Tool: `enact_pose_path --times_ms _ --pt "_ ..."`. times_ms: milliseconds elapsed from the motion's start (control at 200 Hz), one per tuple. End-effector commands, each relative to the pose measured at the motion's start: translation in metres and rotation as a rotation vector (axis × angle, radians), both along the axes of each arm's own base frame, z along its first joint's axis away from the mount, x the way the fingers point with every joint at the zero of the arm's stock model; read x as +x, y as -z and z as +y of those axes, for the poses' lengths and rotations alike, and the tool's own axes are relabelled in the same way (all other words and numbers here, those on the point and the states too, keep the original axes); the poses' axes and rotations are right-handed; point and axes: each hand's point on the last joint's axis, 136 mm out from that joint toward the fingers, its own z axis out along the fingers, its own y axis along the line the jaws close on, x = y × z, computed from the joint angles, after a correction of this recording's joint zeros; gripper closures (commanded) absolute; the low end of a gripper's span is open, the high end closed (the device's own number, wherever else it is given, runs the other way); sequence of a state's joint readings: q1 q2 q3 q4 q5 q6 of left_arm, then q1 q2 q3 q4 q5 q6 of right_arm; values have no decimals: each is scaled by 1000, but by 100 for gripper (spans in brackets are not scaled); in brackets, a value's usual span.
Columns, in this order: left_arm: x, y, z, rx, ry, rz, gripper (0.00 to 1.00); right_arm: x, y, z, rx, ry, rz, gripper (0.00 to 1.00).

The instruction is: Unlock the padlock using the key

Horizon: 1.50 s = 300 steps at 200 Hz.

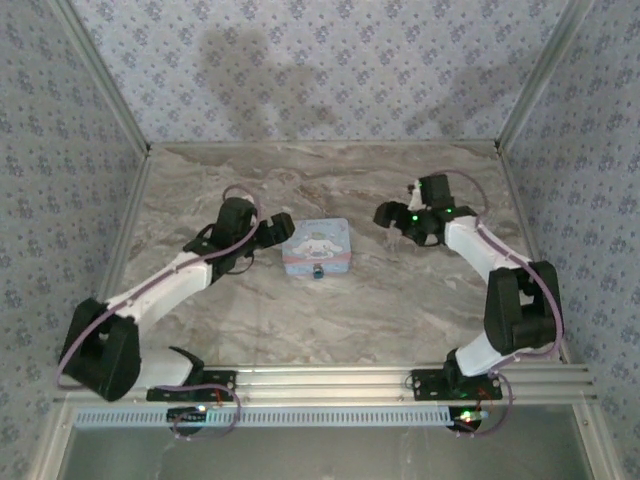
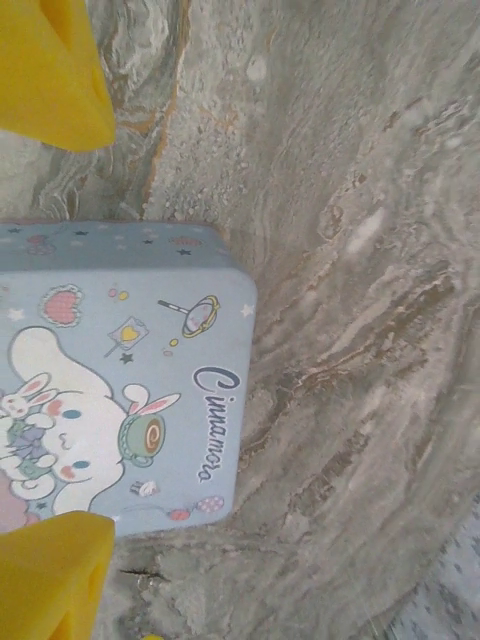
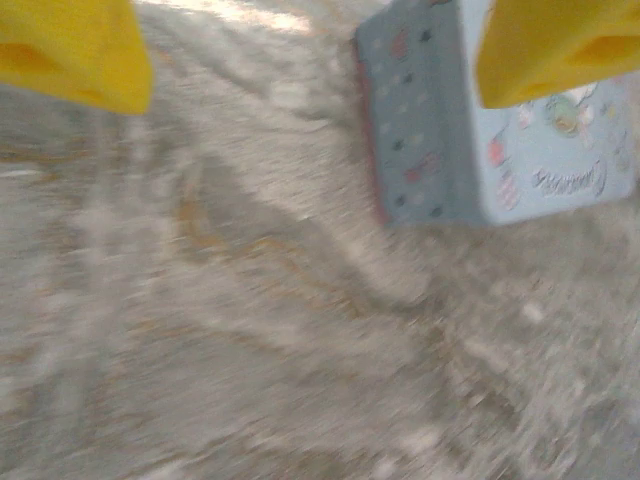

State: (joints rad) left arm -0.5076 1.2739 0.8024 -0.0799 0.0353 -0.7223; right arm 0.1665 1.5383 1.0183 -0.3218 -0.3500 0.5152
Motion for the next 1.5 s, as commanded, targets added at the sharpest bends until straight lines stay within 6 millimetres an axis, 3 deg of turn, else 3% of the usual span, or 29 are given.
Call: enact_pose_path --times_ms 0,55,165,310,530,834,1269,1494 --pt "-13 -2 10 30 14 -20 9 -12 12 -29 -119 69 85 22" --pt "-19 -4 12 33 15 -10 12 -18 18 -43 -200 107 143 22" --pt "-31 -1 15 64 11 29 15 -28 35 -66 -311 125 250 33" --pt "-44 4 6 95 35 55 21 -26 56 -73 -338 158 306 48" --pt "-57 16 -8 107 79 97 23 -10 78 -79 -312 209 319 57" --pt "-64 25 -8 106 85 116 22 0 84 -91 -328 244 329 58" --pt "-65 30 -6 116 78 128 23 1 102 -86 -280 244 366 64" --pt "-65 32 -4 123 71 131 23 -6 111 -86 -256 243 390 94"
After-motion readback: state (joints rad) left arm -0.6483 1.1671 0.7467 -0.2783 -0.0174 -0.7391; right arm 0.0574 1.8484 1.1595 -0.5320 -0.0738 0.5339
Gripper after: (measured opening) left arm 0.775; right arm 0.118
